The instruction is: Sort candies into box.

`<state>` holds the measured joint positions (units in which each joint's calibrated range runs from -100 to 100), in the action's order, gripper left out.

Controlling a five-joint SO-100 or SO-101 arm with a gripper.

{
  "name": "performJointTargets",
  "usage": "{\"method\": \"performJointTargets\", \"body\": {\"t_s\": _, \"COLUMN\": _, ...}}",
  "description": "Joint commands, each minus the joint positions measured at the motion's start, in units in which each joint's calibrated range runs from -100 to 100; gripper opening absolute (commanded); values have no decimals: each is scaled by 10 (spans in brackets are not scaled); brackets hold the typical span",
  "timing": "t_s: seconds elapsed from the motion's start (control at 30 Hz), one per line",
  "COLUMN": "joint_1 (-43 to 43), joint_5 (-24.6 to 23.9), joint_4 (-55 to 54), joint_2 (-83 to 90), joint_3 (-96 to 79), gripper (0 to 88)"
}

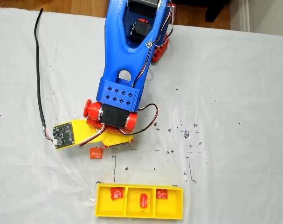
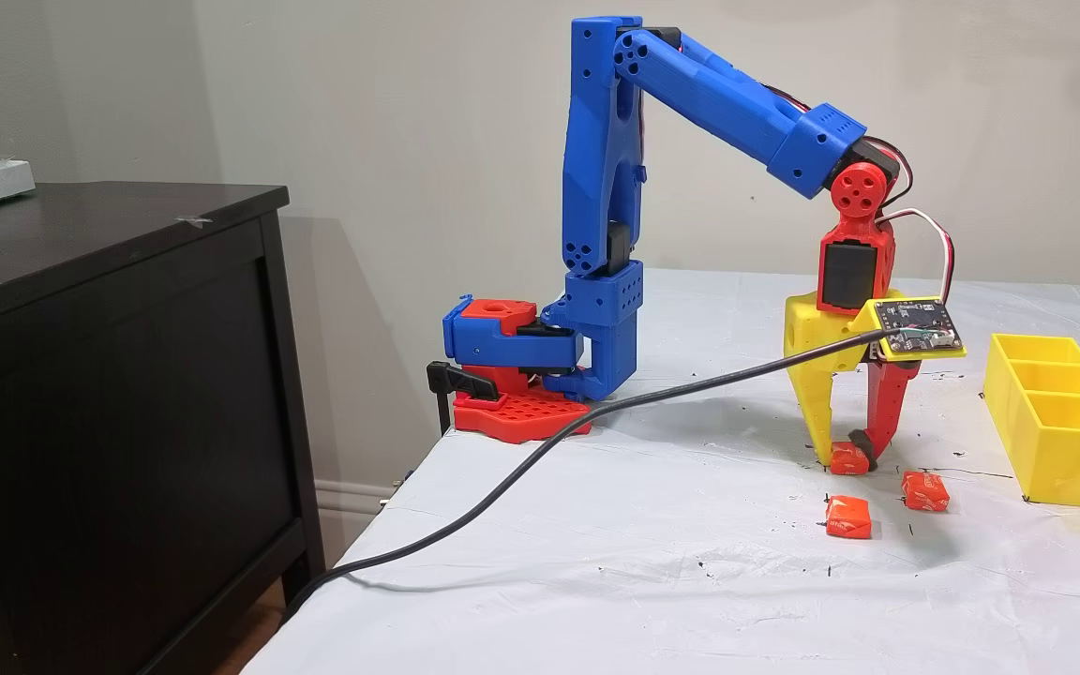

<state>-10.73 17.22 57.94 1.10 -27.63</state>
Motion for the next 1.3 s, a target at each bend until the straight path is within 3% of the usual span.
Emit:
{"method": "performJointTargets", "body": {"t_s": 0.0, "joint_1": -5, "joint_5": -5, "joint_4": 0, "joint_2": 104, "joint_3": -11, "gripper": 1}}
{"method": "performJointTargets", "body": {"t_s": 0.5, "joint_1": 70, "joint_5": -90, "joint_4": 28, "joint_2": 221, "joint_3": 103, "gripper": 1}}
{"method": "performJointTargets", "body": {"t_s": 0.83, "joint_1": 147, "joint_5": -141, "joint_4": 42, "joint_2": 120, "joint_3": 274, "gripper": 1}}
{"method": "performJointTargets", "body": {"t_s": 1.27, "joint_1": 196, "joint_5": -173, "joint_4": -10, "joint_2": 15, "joint_3": 347, "gripper": 1}}
